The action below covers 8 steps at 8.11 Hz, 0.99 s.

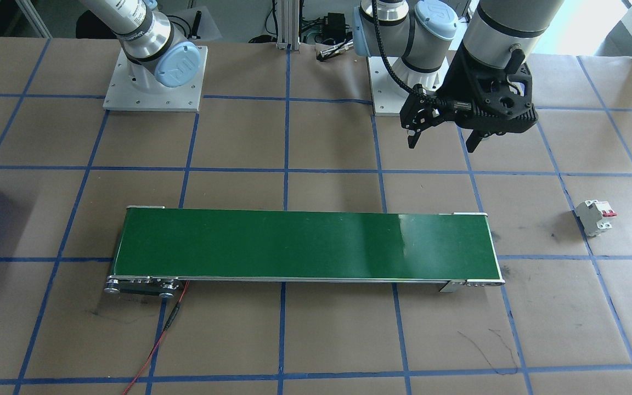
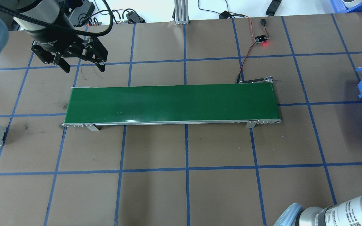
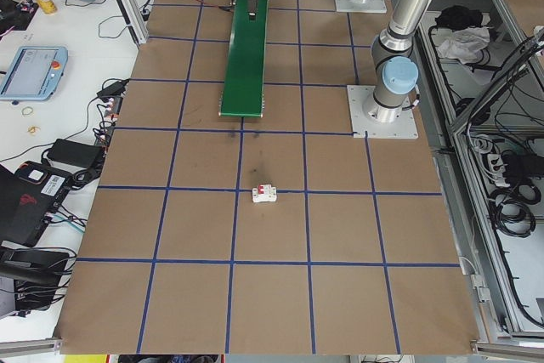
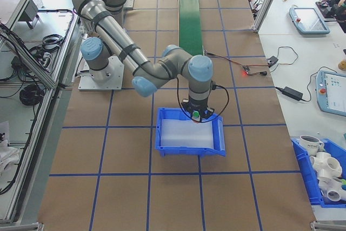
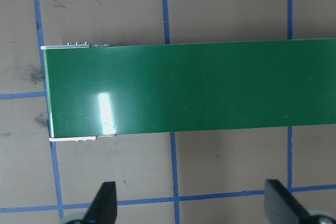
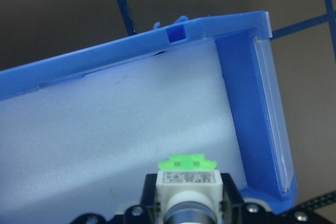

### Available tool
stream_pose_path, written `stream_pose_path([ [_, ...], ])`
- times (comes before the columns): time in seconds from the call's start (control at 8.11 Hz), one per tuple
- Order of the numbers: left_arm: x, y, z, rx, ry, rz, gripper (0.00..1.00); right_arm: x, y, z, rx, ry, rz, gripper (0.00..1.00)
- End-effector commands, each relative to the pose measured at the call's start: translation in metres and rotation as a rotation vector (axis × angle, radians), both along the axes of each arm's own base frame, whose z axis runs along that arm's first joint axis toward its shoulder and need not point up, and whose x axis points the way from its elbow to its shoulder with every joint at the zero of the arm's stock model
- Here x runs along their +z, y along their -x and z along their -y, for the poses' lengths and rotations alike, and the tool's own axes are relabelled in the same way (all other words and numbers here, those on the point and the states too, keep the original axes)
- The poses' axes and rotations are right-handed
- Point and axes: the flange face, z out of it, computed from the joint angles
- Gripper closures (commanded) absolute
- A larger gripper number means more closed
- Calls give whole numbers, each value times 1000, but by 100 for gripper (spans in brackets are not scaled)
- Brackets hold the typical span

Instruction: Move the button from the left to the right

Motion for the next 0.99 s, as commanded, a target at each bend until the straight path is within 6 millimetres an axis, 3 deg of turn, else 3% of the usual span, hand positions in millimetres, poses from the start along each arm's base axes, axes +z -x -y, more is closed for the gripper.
stream_pose_path([
  [0.0, -1, -1, 0, 1, -2, -1, 0, -60, 8, -2, 120, 23, 68, 73],
  [0.25, -1, -3, 0, 5, -4, 0, 0, -65, 6, -4, 119, 16, 77, 53],
  [0.37, -2, -3, -1, 17, -5, -2, 0, -61, 6, -4, 121, 19, 71, 21],
  [0.62, 2, -3, 2, 37, 9, 5, 0, -42, 5, -6, 121, 33, 45, 10],
  [0.86, 17, -2, -6, 41, 38, -9, 0, 15, -6, -16, 103, 81, -12, 6],
])
